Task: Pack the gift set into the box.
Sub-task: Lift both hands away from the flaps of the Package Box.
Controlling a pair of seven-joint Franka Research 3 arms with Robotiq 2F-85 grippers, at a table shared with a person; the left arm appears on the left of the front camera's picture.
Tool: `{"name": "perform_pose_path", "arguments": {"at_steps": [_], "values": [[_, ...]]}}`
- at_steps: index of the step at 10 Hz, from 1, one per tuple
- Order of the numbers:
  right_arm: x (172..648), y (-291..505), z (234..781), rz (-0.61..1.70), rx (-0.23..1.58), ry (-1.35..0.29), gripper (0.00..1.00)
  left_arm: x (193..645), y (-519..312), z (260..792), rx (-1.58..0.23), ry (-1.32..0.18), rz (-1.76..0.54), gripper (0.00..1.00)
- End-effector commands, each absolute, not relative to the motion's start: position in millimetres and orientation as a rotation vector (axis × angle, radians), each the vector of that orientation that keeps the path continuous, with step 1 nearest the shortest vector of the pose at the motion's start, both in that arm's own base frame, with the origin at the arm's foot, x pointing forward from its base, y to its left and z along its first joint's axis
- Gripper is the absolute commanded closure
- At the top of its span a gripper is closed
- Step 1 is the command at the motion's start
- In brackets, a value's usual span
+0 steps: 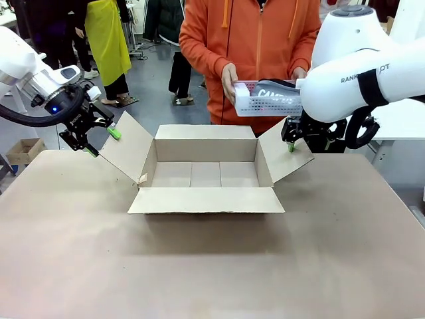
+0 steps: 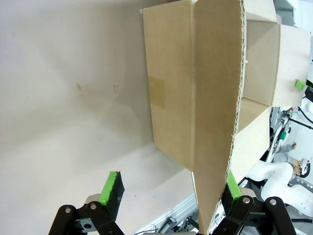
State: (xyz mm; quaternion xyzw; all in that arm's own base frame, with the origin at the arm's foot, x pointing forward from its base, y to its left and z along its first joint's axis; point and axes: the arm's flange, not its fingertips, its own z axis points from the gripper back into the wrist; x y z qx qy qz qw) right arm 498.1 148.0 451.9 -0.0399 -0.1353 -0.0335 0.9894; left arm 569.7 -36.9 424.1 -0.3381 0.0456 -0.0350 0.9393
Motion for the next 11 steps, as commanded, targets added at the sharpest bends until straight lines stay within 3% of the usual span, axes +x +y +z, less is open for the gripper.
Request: {"name": "perform_pose_path", "arguments": {"at_steps": [1,11], "values": [[501.4,150.7,453.3,-0.095,-0.104,-0.283,0.00,566.6,-37.9,425.3,-0.673,0.094,-0.061,0.00],[501.4,150.7,453.3,-0.095,-0.104,-0.283,0.00,566.6,-37.9,425.3,-0.673,0.094,-0.061,0.00]]}}
